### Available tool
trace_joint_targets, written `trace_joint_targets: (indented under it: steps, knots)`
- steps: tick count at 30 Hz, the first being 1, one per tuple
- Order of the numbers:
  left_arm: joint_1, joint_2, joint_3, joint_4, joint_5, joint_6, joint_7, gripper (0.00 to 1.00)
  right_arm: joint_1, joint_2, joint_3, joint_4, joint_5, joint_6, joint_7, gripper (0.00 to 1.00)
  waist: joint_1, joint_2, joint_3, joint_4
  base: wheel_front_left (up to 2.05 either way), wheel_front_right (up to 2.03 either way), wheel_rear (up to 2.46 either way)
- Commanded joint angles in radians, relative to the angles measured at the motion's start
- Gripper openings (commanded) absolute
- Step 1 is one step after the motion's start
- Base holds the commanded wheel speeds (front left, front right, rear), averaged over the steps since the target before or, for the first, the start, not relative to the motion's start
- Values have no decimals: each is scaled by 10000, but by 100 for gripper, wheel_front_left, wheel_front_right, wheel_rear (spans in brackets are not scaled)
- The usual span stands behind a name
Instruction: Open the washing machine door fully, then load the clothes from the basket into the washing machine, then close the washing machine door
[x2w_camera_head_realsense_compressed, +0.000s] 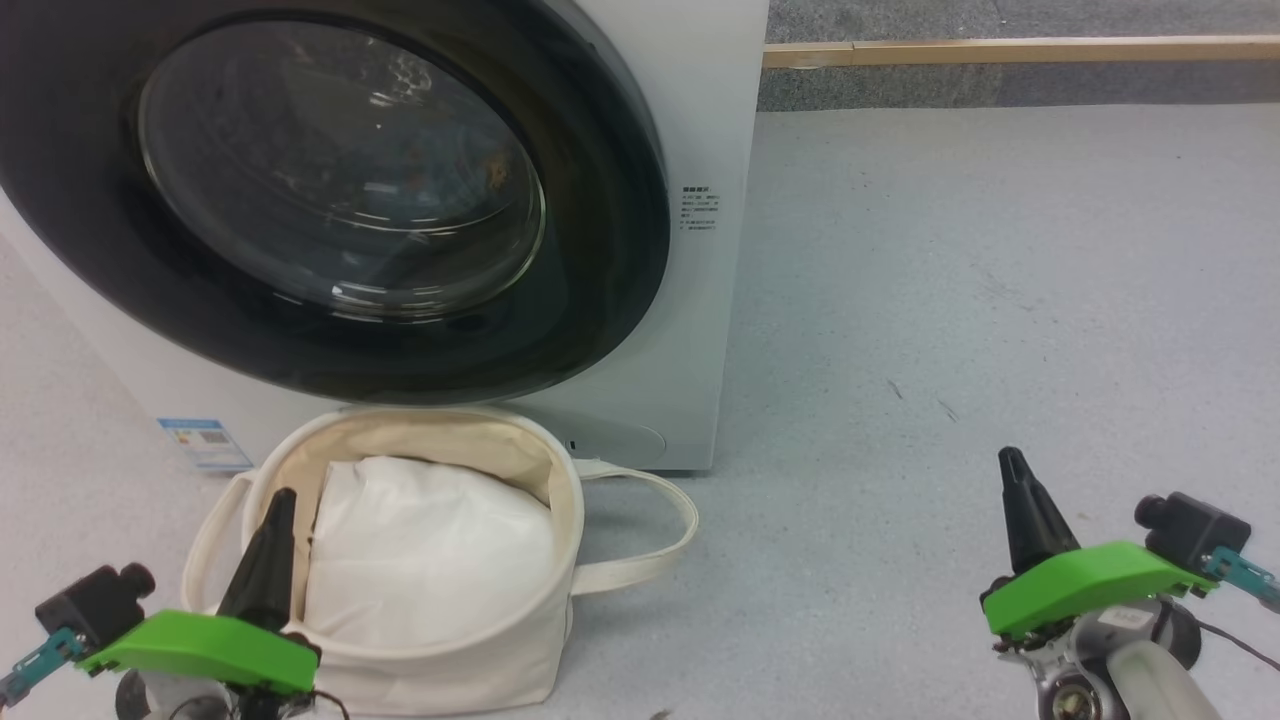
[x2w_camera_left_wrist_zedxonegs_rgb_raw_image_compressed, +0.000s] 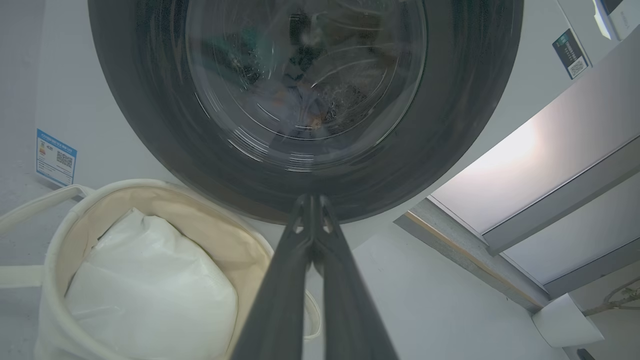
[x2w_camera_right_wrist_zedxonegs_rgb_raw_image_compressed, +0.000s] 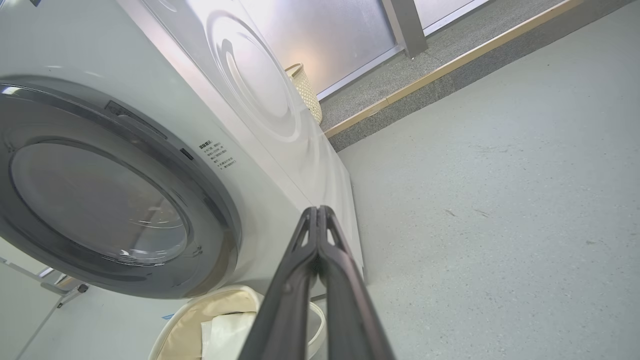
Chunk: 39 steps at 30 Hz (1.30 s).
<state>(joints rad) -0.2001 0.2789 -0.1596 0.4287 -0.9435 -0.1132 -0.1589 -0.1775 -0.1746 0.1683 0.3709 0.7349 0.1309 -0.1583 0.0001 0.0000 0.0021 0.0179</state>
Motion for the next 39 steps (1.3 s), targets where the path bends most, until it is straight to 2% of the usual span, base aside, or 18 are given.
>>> trace_joint_targets:
  steps: [1,39]
  knots:
    - [-247,96,333,-404,-254,44,107,0,-278,-24,-159,-394,307,0,95,0,0,0,-1,-4,0,0,0]
    - [241,-878,1322,-1246,-2867,203,1173,0,45,443,-1193,-692,3803,-1,1122,0,0,0,-18,-77,0,0,0]
